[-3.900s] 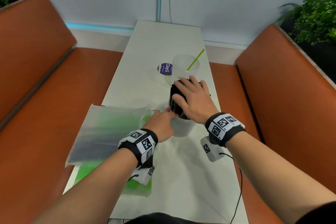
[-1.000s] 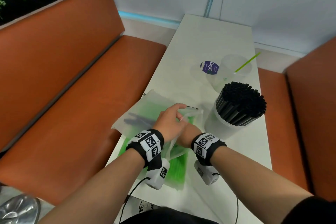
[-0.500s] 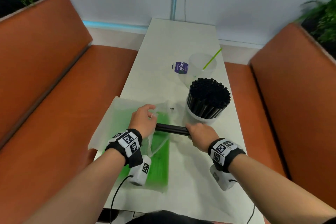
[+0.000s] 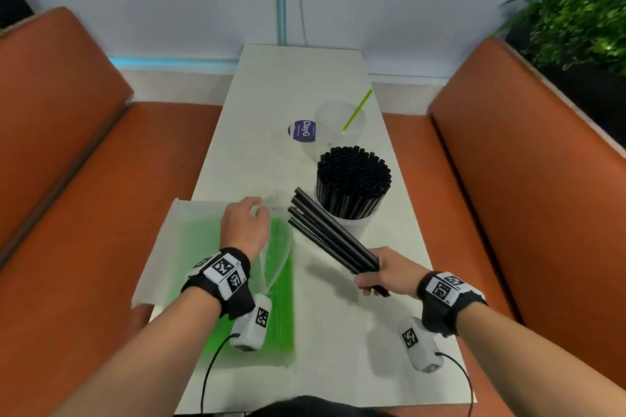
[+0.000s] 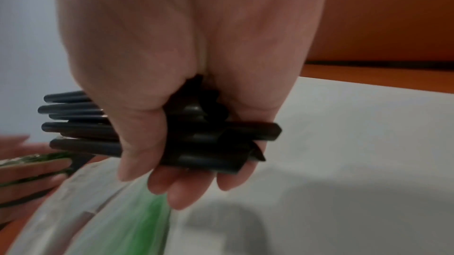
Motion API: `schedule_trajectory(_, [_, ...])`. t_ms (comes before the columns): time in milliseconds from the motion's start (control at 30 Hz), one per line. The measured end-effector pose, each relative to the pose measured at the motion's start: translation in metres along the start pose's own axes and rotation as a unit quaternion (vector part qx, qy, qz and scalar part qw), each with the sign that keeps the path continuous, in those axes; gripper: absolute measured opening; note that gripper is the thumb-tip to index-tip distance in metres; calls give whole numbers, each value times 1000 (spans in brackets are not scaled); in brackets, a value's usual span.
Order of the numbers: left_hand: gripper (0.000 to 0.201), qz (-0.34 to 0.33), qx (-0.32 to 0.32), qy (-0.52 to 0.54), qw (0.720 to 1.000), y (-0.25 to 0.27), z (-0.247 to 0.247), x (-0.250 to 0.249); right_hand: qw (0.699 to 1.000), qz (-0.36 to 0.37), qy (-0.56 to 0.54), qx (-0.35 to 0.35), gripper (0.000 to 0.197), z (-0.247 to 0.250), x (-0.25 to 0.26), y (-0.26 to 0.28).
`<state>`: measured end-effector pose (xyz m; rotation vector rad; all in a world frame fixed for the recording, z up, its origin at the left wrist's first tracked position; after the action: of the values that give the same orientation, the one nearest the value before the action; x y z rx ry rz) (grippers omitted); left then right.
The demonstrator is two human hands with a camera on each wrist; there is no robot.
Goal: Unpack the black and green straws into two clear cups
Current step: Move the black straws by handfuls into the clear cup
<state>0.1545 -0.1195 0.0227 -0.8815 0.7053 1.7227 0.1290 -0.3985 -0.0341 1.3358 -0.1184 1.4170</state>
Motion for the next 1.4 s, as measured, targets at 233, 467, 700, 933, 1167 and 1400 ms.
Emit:
schedule_trajectory(233, [43,-42,60,237,969,-1,-6,-54,996,42,43,64,18,-17,50,-3])
schedule_trajectory(467, [29,-100,28,152,983,-10,2,-66,998,25,-9,65,18,-12,74,-8])
schedule_trajectory(700, [60,-187,118,65,973,4,-10,-87,992,62,-76,84,20,-21,98,-8])
schedule_trajectory(933, [67,-115,77,223,965,3,-4,-79,922,155,-355,-26,14,11,133,1])
schedule_trajectory(1167, [57,-152,221,210,940,37,-46,-87,818,225,-528,-39,9,28,173,16])
schedule_trajectory(1400, [29,-138,295,151,933,40,-42,-80,772,209,-600,-5,16,51,170,20])
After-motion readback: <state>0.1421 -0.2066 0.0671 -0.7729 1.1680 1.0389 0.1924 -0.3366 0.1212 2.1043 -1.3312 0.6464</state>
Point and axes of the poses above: each hand's wrist, its own y-axis away from the middle knuckle, its own z-axis out of the back of the hand, x = y × z, the point moved 5 cm from there along -y, towards the middle knuckle, and after that the axes turned 6 degrees about -z, right-handed, at the moved point
